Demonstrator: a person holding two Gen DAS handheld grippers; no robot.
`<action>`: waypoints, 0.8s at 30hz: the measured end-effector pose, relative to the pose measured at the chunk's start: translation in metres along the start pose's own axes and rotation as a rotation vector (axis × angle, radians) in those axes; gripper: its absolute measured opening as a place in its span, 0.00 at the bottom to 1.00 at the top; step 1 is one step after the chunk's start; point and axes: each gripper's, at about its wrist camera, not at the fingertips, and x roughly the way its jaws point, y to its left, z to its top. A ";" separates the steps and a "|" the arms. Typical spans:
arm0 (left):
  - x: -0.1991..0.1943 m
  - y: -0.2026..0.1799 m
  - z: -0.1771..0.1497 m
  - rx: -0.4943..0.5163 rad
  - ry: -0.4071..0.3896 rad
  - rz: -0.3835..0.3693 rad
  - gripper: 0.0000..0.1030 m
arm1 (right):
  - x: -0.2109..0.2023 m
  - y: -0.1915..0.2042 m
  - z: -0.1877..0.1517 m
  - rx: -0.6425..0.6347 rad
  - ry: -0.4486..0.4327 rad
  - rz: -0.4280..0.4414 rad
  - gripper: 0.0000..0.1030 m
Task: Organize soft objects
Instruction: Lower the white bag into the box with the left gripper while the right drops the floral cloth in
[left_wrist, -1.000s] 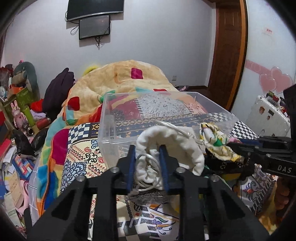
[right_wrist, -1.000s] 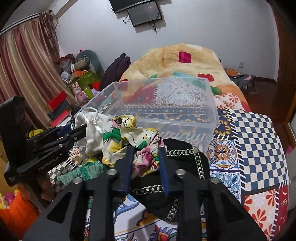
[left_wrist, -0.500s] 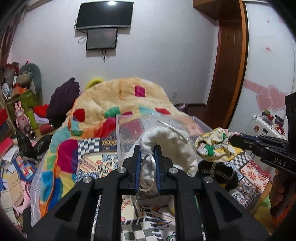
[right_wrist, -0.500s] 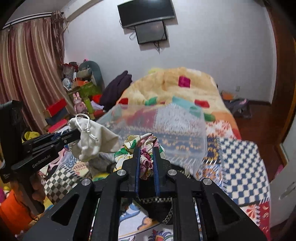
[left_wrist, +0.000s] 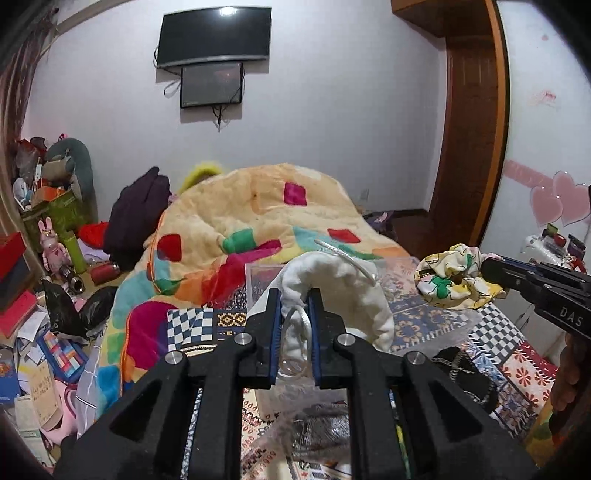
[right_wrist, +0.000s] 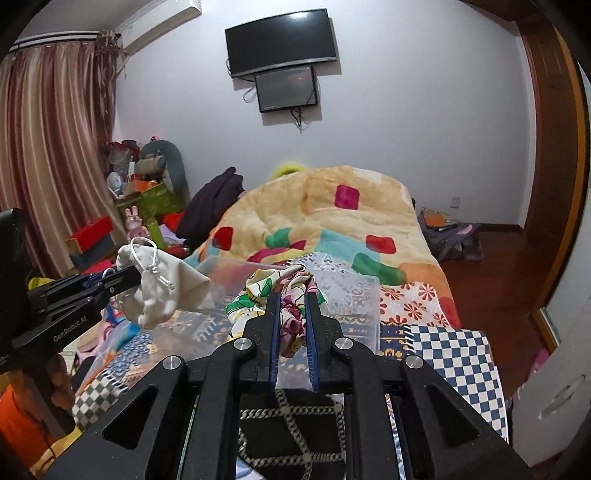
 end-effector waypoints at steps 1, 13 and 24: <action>0.006 0.000 0.000 -0.003 0.019 -0.007 0.12 | 0.005 -0.002 -0.001 0.004 0.006 -0.008 0.11; 0.060 -0.004 -0.006 0.009 0.178 -0.012 0.12 | 0.053 -0.012 -0.013 -0.002 0.134 -0.063 0.11; 0.077 -0.014 -0.015 0.048 0.244 -0.014 0.13 | 0.069 -0.013 -0.023 -0.027 0.235 -0.055 0.14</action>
